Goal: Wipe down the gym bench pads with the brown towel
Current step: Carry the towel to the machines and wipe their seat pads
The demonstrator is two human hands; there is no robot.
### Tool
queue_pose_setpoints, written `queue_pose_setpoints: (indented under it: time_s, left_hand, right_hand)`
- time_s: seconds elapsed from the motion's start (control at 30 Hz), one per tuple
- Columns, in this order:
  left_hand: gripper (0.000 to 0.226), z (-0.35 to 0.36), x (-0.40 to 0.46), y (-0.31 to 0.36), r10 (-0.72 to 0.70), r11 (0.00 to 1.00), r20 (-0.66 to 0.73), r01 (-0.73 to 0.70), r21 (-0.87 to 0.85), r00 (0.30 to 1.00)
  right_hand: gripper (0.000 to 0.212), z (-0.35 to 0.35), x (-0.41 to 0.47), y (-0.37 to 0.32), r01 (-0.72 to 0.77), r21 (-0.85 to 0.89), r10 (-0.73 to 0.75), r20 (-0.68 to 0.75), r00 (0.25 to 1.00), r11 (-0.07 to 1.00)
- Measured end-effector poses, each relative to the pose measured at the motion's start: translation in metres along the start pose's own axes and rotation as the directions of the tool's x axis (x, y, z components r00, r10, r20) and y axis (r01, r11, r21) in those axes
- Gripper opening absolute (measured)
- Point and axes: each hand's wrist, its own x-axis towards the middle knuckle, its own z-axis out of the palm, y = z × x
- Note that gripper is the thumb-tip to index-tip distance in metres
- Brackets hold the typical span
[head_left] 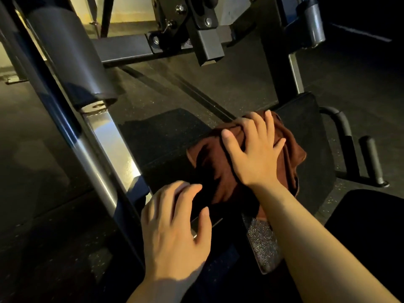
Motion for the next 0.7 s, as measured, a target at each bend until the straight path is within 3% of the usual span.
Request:
queue_pose_setpoints:
  time_s: [0.1,0.17,0.3,0.43,0.7]
  left_hand:
    - [0.036,0.001,0.0,0.002,-0.018,1.0,-0.005,0.018,0.008,1.0]
    - [0.036,0.001,-0.001,0.003,-0.025,1.0,-0.012,0.025,0.002,1.0]
    - [0.032,0.003,0.0,0.001,0.024,1.0,-0.04,-0.024,0.017,0.999]
    - [0.031,0.0,0.0,0.003,0.009,0.999,-0.038,-0.008,0.042,0.999]
    - [0.035,-0.004,-0.001,0.005,0.017,0.997,0.009,-0.018,0.069,1.0]
  right_hand:
    - [0.035,-0.005,0.027,0.015,-0.04,0.017,0.04,-0.048,0.998,0.999]
    - [0.03,-0.007,0.036,0.025,-0.058,0.021,0.06,-0.076,0.995,0.998]
    - [0.042,-0.005,0.028,0.026,-0.105,0.027,0.108,-0.101,0.989,0.994]
    - [0.071,0.005,-0.021,0.01,-0.118,0.008,0.118,-0.065,0.991,0.993]
    - [0.071,0.019,-0.07,-0.013,-0.091,-0.073,0.094,0.032,0.995,0.993]
